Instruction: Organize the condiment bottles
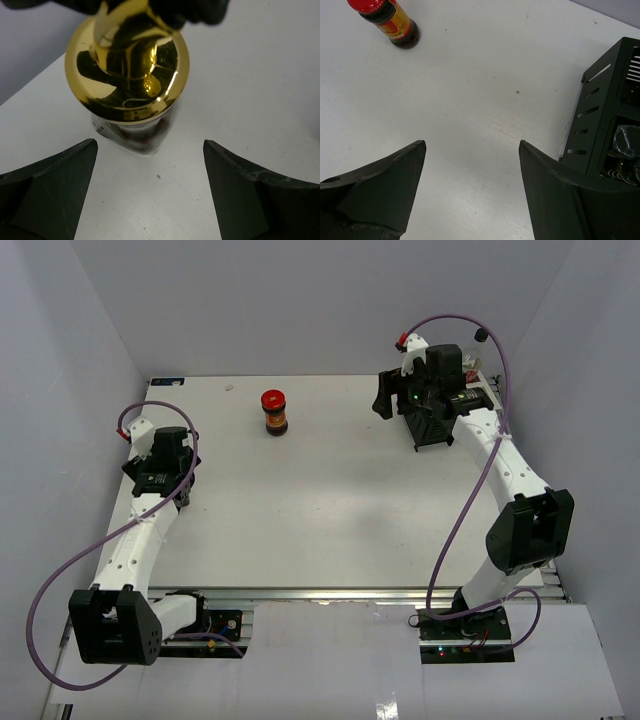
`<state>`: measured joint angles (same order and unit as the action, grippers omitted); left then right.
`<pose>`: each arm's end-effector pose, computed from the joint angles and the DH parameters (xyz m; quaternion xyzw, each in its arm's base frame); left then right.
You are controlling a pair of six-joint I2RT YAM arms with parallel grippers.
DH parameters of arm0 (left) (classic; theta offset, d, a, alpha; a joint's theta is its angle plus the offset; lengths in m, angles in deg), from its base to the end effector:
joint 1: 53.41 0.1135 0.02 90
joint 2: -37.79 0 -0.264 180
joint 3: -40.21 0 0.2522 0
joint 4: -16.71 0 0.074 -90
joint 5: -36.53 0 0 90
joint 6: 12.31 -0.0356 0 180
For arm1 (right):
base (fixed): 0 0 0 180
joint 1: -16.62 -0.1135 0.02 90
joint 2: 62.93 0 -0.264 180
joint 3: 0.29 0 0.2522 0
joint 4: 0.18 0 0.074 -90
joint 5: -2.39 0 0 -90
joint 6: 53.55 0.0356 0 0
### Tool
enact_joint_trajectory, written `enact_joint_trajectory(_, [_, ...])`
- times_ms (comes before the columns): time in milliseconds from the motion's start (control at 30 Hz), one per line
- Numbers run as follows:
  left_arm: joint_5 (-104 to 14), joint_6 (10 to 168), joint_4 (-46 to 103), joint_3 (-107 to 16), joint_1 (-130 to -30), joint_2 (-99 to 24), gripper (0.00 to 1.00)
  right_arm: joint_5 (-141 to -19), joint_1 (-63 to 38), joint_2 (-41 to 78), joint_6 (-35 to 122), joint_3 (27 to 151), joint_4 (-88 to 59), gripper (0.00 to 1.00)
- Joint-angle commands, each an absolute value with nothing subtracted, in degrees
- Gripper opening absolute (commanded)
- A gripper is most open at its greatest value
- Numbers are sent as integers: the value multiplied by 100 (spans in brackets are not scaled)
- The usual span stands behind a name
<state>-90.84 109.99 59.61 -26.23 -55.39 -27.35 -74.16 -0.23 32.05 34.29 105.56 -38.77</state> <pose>0.2382 0.0134 0.2908 -0.3527 0.7996 0.1648 0.4572 0.3677 0.1200 0.3735 -0.2001 0.8283 0.1651 0.4965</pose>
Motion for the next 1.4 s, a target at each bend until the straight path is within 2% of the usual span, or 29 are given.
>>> enact_joint_trajectory(0, [-8919, 10711, 5519, -2541, -5406, -2584, 98, -7500, 49, 3072, 3311, 10519, -3617, 82])
enact_joint_trajectory(1133, [-8214, 9876, 4492, -2395, -4678, -3021, 98, -7371, 321, 3041, 3256, 10393, -3526, 82])
enact_joint_trajectory(1267, [-8003, 9826, 4334, -2339, -4664, -3070, 96, -7269, 352, 3062, 3279, 10376, -3489, 82])
enact_joint_trajectory(1367, [-7793, 9804, 4274, -2336, -4664, -3168, 90, -7290, 374, 3060, 3278, 10360, -3487, 82])
